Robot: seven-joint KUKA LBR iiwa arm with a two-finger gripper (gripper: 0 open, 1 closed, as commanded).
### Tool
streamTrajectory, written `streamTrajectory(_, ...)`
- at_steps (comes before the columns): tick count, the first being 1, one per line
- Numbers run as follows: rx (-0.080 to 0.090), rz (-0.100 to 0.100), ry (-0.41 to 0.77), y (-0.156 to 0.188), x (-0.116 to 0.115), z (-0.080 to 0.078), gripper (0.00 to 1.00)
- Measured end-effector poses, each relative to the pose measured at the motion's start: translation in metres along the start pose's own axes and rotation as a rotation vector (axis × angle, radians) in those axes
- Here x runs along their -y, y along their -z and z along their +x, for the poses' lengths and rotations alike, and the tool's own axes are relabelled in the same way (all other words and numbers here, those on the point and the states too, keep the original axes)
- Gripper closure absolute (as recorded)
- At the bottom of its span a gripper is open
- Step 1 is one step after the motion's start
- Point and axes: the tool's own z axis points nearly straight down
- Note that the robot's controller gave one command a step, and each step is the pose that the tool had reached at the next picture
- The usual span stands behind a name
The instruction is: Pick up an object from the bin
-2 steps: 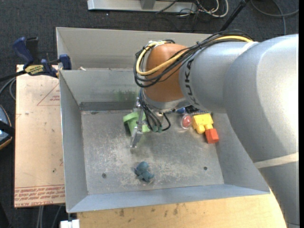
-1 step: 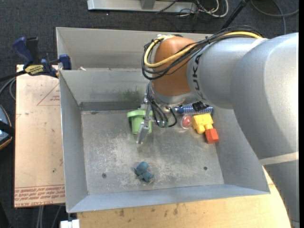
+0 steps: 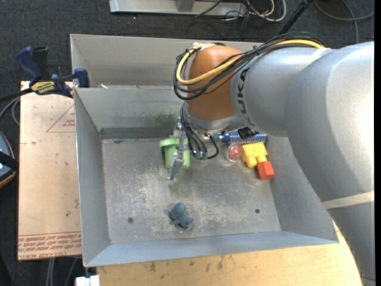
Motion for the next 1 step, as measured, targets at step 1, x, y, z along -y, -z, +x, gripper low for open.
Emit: streamTrajectory(1, 0.016, -0.009, -0.05, -0.0208, -0.0003, -0.0097, 0.0)
